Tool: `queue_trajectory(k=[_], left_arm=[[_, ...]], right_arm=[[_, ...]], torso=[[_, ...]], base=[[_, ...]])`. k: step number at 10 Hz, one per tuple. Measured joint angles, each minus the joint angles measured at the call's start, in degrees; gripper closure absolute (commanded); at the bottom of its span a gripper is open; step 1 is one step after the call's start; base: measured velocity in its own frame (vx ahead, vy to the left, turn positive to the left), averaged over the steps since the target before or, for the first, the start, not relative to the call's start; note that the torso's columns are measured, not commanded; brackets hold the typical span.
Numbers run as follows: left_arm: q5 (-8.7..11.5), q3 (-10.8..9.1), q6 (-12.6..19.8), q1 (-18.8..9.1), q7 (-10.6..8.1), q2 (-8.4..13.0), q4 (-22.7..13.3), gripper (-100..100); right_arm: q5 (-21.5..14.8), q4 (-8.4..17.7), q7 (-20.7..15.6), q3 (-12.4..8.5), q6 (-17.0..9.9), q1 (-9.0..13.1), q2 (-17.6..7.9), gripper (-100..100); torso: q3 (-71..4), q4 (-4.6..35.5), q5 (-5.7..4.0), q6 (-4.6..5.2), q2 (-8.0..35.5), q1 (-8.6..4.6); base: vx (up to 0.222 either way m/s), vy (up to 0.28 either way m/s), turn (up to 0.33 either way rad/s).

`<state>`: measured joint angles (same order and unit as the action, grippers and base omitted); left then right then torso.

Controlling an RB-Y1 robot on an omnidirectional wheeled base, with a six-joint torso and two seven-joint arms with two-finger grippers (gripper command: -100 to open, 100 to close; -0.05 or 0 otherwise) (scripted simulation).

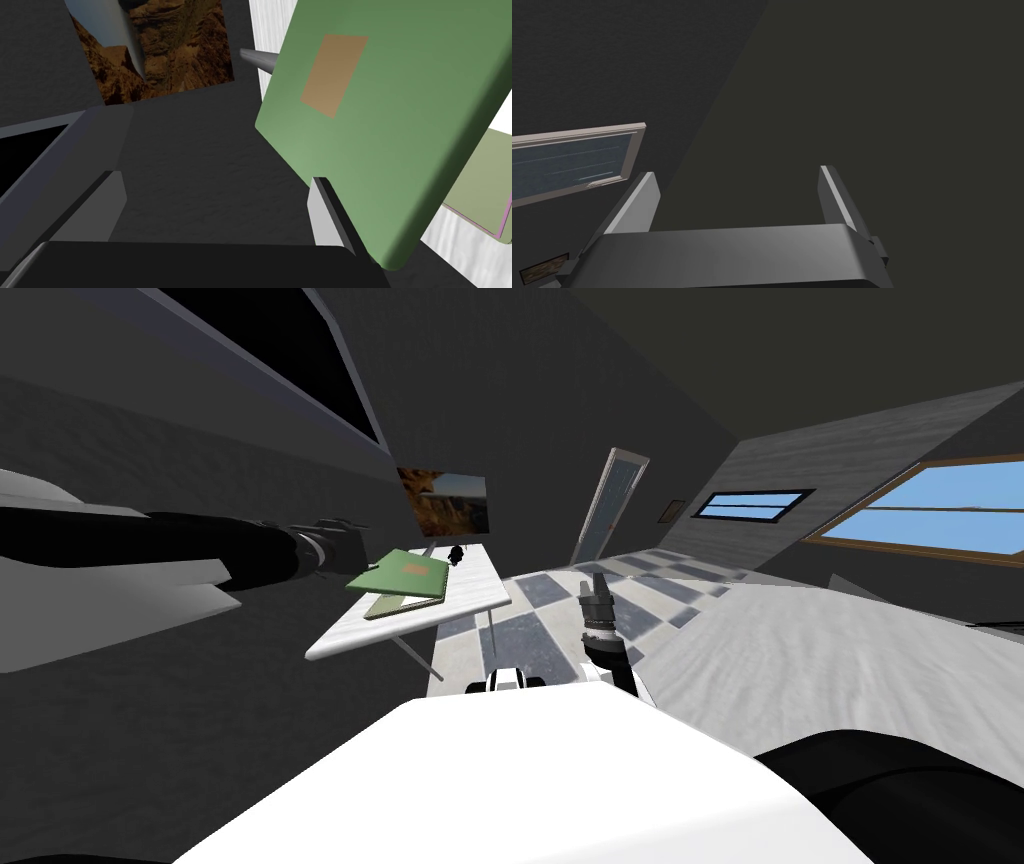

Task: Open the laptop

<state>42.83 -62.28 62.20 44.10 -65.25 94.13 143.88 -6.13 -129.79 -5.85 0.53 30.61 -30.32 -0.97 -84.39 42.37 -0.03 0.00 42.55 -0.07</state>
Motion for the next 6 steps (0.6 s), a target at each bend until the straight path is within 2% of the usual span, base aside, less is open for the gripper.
queue_trajectory(k=[1,2,3,4,5,6], left_arm=[[-0.15,2.16,-0.41,-1.62,1.10,-1.52,-1.66,-100],[0.43,3.47,-0.66,-3.17,3.21,-3.57,-3.32,-100],[0.59,4.18,-0.71,-4.81,4.86,-3.86,-5.12,-100],[1.11,3.96,-0.42,-6.55,5.82,-3.94,-6.75,-100],[0.33,4.71,-0.23,-8.31,5.06,-3.12,-7.34,-100],[0.23,6.24,-1.17,-10.15,5.90,-4.45,-8.76,-100]], right_arm=[[0.00,0.00,0.00,0.00,0.00,0.00,0.00,0],[0.00,0.00,0.00,-0.01,0.00,-0.01,-0.01,0],[0.00,0.00,0.00,-0.01,0.00,-0.02,-0.01,0],[0.00,0.00,0.00,-0.01,0.00,-0.02,-0.01,0],[0.00,0.00,0.00,-0.01,0.00,-0.02,-0.01,0],[0.00,0.00,0.00,0.00,0.00,-0.01,0.00,0]], torso=[[-0.12,-0.06,0.04,0.00,-0.21,0.13],[-0.27,-0.14,0.07,0.00,-0.43,0.20],[-0.36,-0.18,0.06,0.04,-0.53,0.18],[-0.35,-0.18,0.08,0.05,-0.52,0.20],[-0.28,-0.15,0.05,0.03,-0.42,0.13],[-0.02,-0.02,0.04,-0.02,0.00,0.03]], base=[[-0.027,0.005,-0.006],[-0.003,0.009,0.006],[0.007,0.004,0.004],[0.009,0.004,-0.006],[-0.099,-0.026,0.058],[-0.126,-0.033,0.033]])
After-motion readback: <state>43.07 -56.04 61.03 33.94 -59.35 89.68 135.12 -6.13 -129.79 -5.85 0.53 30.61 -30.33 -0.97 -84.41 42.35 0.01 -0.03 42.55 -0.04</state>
